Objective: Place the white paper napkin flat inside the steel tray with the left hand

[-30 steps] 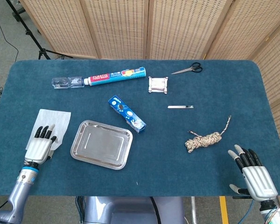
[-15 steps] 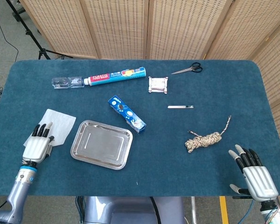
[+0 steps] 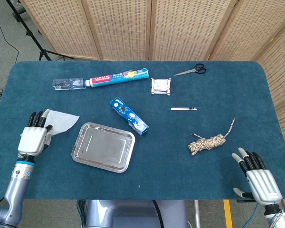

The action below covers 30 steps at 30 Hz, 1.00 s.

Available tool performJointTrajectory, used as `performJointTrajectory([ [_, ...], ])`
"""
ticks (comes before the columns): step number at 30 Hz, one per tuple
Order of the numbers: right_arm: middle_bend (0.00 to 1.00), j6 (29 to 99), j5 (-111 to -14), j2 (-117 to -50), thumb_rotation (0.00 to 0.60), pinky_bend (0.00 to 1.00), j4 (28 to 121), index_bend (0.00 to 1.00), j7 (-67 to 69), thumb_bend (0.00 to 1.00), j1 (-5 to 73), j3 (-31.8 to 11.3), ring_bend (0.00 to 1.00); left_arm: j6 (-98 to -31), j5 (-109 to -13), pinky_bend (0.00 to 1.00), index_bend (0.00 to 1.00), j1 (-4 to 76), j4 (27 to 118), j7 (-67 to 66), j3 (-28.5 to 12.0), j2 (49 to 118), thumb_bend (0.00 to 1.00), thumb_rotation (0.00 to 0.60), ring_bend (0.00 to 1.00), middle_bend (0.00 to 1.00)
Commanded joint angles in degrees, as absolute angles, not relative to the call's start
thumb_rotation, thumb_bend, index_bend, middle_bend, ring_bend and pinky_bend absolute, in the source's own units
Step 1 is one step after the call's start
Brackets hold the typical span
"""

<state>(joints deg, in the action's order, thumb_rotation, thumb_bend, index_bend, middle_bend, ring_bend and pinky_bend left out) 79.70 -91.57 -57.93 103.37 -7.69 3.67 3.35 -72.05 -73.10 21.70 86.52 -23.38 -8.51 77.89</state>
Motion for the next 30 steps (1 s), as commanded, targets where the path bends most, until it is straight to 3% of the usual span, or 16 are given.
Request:
performJointTrajectory([
  [1,0.00,79.7,-91.6,-57.9,0.600,0.00,103.4,0.10,-7.7,0.00,3.7,3.4,0.00,-73.6,-74.2,0.00,0.63,22.9,90.3,-25.2,-10.0,76.5,0.53,0.600,0.00,0.02],
  [11,0.00,80.3,-91.7,-57.5,0.600,0.00,103.3,0.10,-6.7,0.00,3.5,3.2,0.00,-74.8,-77.4,0.00,0.63,24.7,95.9,-27.4,-10.0,77.1,0.53,0.600,0.00,0.02],
  [20,0.00,80.1,-91.7,-57.5,0.600,0.00,103.1,0.10,-6.6,0.00,3.5,3.3,0.00,-77.1,-87.4,0.00,0.63,26.1,92.3,-16.6,-8.4,77.7,0.53,0.600,0.00,0.03],
  [30,0.00,80.4,-91.6,-57.4,0.600,0.00,103.0,0.10,-6.4,0.00,3.4,3.2,0.00,-74.0,-97.0,0.00,0.63,30.1,88.4,-3.3,-4.3,76.8,0.53,0.600,0.00,0.03],
])
